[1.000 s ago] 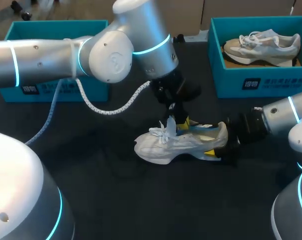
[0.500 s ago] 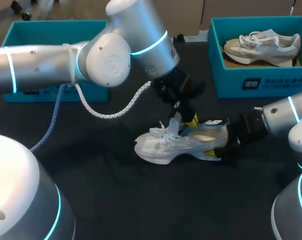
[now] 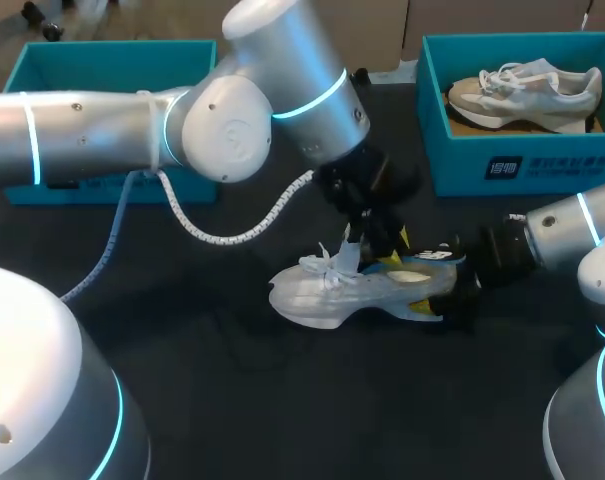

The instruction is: Take the shoe out of the shoebox, open the shoe tongue, remove and reinsert the insole, then place the shoe into the shoebox

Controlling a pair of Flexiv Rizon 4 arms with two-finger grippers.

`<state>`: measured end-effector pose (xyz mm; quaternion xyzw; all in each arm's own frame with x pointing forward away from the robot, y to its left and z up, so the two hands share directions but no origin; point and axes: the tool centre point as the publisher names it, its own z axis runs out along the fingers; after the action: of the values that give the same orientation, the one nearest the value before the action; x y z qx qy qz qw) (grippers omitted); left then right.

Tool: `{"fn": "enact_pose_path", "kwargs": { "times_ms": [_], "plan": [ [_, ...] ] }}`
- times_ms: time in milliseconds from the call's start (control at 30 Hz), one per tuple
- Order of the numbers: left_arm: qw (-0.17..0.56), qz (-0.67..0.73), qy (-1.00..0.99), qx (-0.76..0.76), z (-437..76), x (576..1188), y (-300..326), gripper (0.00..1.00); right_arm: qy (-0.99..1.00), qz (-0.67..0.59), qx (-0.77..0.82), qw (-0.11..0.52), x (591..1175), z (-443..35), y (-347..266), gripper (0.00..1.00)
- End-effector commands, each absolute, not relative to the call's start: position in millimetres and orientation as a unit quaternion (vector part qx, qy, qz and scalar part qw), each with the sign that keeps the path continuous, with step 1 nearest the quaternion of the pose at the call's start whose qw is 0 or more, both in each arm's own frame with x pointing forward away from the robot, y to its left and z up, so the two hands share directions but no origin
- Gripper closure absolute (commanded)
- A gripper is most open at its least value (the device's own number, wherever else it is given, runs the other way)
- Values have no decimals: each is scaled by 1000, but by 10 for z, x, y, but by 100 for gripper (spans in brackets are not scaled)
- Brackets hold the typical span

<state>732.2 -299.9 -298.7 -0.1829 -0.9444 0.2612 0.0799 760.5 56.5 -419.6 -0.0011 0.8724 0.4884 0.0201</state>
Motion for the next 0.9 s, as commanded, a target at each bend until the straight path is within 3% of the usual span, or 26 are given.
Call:
{"fn": "enact_pose_path", "kwargs": {
  "times_ms": [33,433,900],
  "plan": [
    [68,256,-947,-183,-2989,7282,-2980,0,873,487,-1,20,7582,-4243,599,100],
    [-48,263,-948,-173,-2967,7226,-2923,0,873,487,-1,20,7582,-4243,599,100],
    [-40,258,-949,-178,-2962,7225,-2907,0,873,487,-1,20,7582,-4243,599,100]
  ]
}}
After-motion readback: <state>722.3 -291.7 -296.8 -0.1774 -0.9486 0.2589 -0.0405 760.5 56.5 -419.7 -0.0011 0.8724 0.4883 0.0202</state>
